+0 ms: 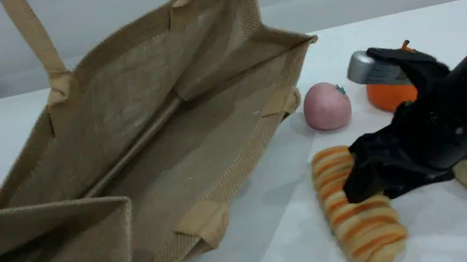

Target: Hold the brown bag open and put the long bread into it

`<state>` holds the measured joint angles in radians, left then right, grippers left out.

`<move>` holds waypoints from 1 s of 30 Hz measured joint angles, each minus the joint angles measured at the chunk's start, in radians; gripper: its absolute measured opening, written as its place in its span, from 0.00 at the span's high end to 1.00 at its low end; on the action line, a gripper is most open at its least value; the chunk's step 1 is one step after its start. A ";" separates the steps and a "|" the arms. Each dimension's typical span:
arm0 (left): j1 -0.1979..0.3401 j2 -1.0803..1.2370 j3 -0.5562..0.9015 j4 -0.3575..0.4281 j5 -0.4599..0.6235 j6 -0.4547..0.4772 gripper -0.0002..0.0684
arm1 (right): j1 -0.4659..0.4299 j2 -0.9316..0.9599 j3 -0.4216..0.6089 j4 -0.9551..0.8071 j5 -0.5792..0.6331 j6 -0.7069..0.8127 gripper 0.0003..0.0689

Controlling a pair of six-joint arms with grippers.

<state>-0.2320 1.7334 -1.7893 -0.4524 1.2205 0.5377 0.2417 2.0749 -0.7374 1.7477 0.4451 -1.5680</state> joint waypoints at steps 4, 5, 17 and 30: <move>0.000 0.000 0.000 0.000 0.000 0.000 0.88 | 0.000 0.024 -0.001 0.000 0.039 -0.002 0.47; 0.000 0.000 0.000 0.000 0.000 0.000 0.88 | 0.000 0.028 -0.001 0.000 0.038 -0.002 0.48; 0.000 0.000 0.000 -0.014 0.000 0.003 0.88 | -0.002 0.029 0.001 -0.003 0.029 -0.002 0.91; 0.000 0.000 -0.078 -0.094 0.001 0.038 0.88 | -0.002 -0.353 0.005 -0.145 -0.164 0.250 0.93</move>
<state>-0.2320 1.7334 -1.8672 -0.5467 1.2215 0.5757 0.2397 1.7222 -0.7328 1.6027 0.2815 -1.3179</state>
